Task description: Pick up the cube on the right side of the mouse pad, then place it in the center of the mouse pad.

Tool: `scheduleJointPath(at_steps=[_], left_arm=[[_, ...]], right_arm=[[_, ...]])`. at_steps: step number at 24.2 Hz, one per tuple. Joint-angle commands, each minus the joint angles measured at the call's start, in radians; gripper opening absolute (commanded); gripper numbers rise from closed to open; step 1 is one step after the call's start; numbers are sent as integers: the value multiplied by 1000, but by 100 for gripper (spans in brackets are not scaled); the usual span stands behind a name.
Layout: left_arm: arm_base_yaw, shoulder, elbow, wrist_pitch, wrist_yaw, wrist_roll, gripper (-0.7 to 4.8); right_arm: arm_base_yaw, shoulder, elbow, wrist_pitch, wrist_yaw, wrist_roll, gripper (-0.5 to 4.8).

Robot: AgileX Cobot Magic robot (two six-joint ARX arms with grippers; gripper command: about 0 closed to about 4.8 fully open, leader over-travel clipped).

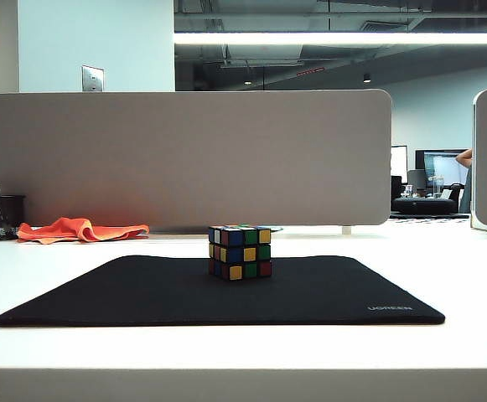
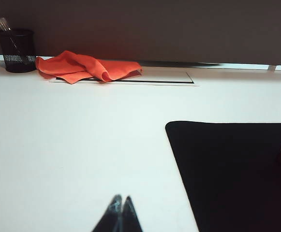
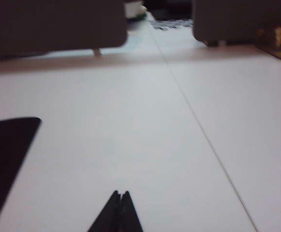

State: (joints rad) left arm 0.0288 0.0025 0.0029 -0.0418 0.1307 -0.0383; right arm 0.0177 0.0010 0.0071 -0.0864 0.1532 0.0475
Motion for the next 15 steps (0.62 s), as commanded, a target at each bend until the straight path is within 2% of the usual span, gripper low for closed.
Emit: scheduleJointPath(at_steps=[1,3,12,15], left_arm=[[1,0,4,4,5,2,-6],[1,0,4,5,-2,5,-6],[2,0,4,24,-323,4,-6],[1,0,5,56,-340,4,-6]], right_arm=[[0,-2,-6,117,-22,0,0],[0,-2,-6,166,-22,1,0],[0,-2,-6,174,-65,1,0],[0,-2,-6,173,-66,1,0]])
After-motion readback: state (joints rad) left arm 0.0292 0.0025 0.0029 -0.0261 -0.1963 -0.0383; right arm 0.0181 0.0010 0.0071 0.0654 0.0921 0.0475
